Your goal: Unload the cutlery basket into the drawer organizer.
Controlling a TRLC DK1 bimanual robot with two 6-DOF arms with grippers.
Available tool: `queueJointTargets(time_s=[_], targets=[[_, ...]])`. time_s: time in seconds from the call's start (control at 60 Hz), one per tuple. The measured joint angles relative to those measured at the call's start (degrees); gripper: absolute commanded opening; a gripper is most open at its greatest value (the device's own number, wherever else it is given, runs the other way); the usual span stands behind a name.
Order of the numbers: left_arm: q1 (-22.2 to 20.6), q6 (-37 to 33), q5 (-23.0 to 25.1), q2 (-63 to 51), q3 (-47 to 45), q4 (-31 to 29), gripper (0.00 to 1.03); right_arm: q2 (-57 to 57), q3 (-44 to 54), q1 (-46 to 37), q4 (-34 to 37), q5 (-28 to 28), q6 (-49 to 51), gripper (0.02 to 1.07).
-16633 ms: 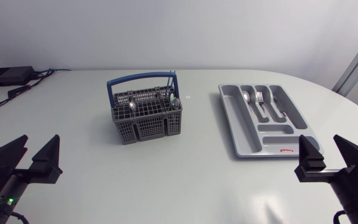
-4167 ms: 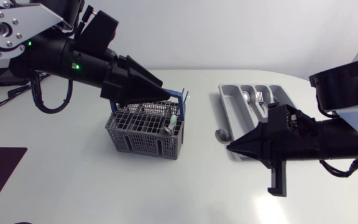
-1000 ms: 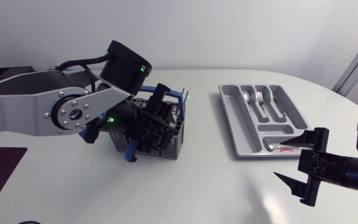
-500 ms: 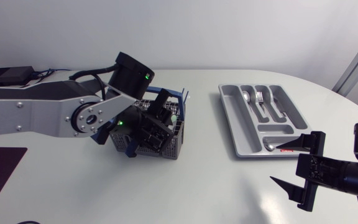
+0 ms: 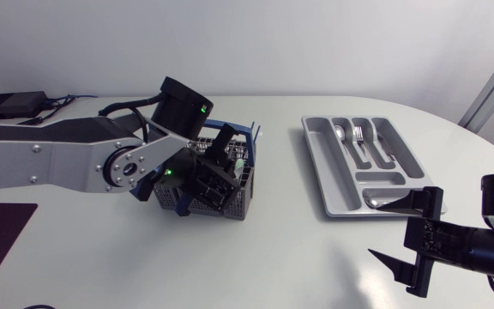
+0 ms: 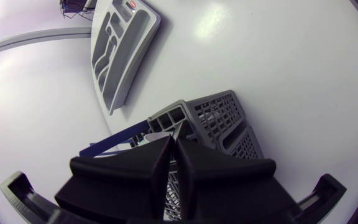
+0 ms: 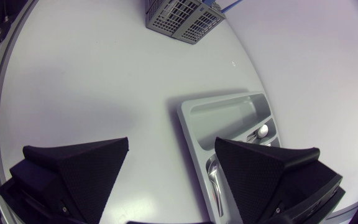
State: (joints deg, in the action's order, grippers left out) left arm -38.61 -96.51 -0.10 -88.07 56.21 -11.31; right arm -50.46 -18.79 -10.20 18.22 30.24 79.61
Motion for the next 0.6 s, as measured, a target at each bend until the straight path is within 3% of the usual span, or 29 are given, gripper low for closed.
queueJointTargets(time_s=[0.35, 0.6], targets=[[0.31, 0.07, 0.07, 2.56, 0.00, -1.09, 0.04, 0.33, 0.61, 1.49, -0.44, -0.09, -0.70, 1.02], [0.31, 1.07, 1.09, 6.80, 1.29, -5.14, 0.03, 4.17, 1.79, 3.98, -0.09, -0.92, -2.64, 1.02]])
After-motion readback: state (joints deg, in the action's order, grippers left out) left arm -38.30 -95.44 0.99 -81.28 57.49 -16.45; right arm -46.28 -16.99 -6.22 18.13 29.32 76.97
